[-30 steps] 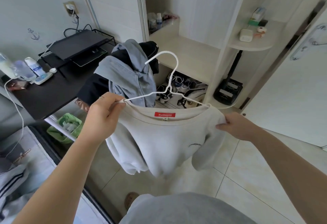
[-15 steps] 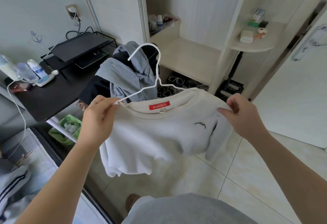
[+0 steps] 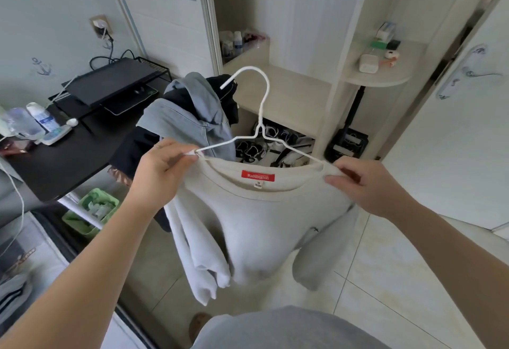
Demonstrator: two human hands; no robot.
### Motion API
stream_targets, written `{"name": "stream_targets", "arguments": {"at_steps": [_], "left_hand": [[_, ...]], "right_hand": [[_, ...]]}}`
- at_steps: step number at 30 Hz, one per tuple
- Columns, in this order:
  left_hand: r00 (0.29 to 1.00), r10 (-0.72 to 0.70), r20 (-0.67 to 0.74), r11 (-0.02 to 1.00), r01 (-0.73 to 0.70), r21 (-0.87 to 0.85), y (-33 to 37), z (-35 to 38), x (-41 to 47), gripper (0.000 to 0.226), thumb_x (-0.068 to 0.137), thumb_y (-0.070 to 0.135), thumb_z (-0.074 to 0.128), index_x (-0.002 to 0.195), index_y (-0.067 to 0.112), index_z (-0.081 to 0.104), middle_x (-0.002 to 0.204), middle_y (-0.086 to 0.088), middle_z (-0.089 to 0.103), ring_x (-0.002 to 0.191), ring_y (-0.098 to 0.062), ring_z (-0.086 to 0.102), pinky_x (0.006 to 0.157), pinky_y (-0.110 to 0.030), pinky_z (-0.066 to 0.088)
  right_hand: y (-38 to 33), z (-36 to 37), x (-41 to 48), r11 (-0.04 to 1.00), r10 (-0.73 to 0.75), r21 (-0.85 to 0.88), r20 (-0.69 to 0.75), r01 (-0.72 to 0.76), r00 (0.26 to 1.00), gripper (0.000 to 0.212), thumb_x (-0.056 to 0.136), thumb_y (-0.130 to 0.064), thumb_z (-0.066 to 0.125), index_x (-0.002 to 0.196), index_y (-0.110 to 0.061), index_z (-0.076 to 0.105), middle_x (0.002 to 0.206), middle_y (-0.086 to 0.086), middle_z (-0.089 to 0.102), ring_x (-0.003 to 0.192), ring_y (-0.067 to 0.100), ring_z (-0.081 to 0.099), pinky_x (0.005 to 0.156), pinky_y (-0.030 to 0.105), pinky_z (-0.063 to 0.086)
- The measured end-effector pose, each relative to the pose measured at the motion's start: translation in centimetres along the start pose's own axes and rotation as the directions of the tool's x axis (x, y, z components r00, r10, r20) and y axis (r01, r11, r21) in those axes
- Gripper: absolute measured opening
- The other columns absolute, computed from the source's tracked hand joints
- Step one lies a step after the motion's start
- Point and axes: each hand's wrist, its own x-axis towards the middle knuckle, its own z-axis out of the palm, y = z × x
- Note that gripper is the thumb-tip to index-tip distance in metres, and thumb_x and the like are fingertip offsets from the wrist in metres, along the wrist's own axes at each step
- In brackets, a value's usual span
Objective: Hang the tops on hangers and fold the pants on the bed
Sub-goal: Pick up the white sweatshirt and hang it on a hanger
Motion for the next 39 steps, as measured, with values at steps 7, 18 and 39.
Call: {"name": "stream_targets", "arguments": {"at_steps": [7,18,39], "left_hand": [[0.996,0.058,0.064,0.996,-0.062,0.066,1.4,5.0,5.0,0.021,0.093,0.000,0.066,0.104,0.014,0.076,0.099,-0.014,0.070,0.087,0.004,0.059,0.087,-0.011,0.045],[0.963,-0.140,0.232,0.990,0.134,0.038,5.6,12.7,3.5,0.026,0.091,0.028,0.073,0.116,0.027,0.063,0.112,0.006,0.066,0.101,-0.005,0.059,0.091,-0.023,0.047],[0.946,-0.027,0.322,0.992,0.066,-0.111,4.7,19.6,23.0,0.045,0.077,0.053,0.079,0.102,0.033,0.048,0.105,0.015,0.047,0.098,-0.009,0.051,0.089,-0.030,0.048]], "right_hand": [[-2.5,-0.9,-1.0,0.994,-0.038,0.103,0.126,0.025,0.991,0.034,0.104,-0.026,0.047,0.075,-0.044,0.048,0.062,-0.012,0.046,0.055,0.006,0.042,0.055,0.019,0.034],[-1.9,0.8,-0.7,0.887,0.260,0.430,-0.161,-0.169,0.952,0.032,0.105,-0.017,0.049,0.073,-0.013,0.048,0.064,-0.004,0.039,0.059,0.010,0.036,0.052,0.018,0.030],[-3.8,-8.0,35.0,0.867,0.278,0.496,-0.559,0.046,0.781,0.032,0.093,-0.025,0.052,0.074,0.000,0.050,0.068,0.004,0.040,0.065,0.017,0.037,0.058,0.028,0.028]]}}
